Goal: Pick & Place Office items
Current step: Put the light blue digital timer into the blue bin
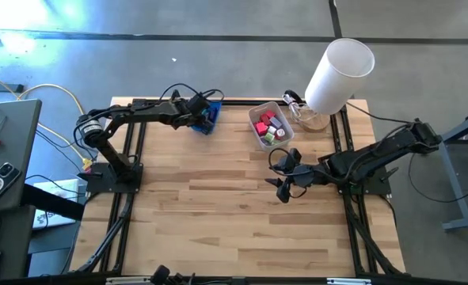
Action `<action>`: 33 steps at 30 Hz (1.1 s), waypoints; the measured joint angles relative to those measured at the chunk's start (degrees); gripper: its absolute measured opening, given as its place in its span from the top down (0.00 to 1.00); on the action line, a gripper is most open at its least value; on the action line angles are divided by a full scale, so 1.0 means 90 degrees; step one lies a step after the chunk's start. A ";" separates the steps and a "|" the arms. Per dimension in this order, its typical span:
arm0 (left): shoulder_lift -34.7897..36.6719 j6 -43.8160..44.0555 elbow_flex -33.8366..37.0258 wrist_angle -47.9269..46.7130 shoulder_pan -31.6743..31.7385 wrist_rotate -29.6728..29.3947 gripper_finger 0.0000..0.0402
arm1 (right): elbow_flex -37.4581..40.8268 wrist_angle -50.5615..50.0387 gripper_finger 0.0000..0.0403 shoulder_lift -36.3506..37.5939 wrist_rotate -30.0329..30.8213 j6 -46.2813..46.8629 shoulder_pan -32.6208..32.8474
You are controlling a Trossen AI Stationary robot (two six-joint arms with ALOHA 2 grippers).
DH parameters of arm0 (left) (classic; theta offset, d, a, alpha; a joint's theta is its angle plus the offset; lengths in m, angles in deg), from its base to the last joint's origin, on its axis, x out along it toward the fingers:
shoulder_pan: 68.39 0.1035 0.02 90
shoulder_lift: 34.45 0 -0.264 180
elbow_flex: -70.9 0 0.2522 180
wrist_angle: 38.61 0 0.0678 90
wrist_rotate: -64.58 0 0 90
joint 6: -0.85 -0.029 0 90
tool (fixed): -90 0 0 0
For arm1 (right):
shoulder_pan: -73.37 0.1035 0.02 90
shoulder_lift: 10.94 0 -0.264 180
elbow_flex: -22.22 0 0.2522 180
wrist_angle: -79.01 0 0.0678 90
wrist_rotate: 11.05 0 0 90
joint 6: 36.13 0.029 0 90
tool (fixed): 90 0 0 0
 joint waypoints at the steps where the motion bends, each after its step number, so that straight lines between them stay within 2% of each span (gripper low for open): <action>1: 0.0002 -0.0002 0.0000 -0.0023 0.0000 0.0001 0.80 | 0.0000 0.0001 0.47 0.0001 -0.0001 -0.0002 0.0000; 33: 0.0007 0.0007 0.0000 -0.0191 -0.0034 0.0063 0.80 | 0.0000 -0.0004 0.47 -0.0001 0.0000 0.0002 0.0000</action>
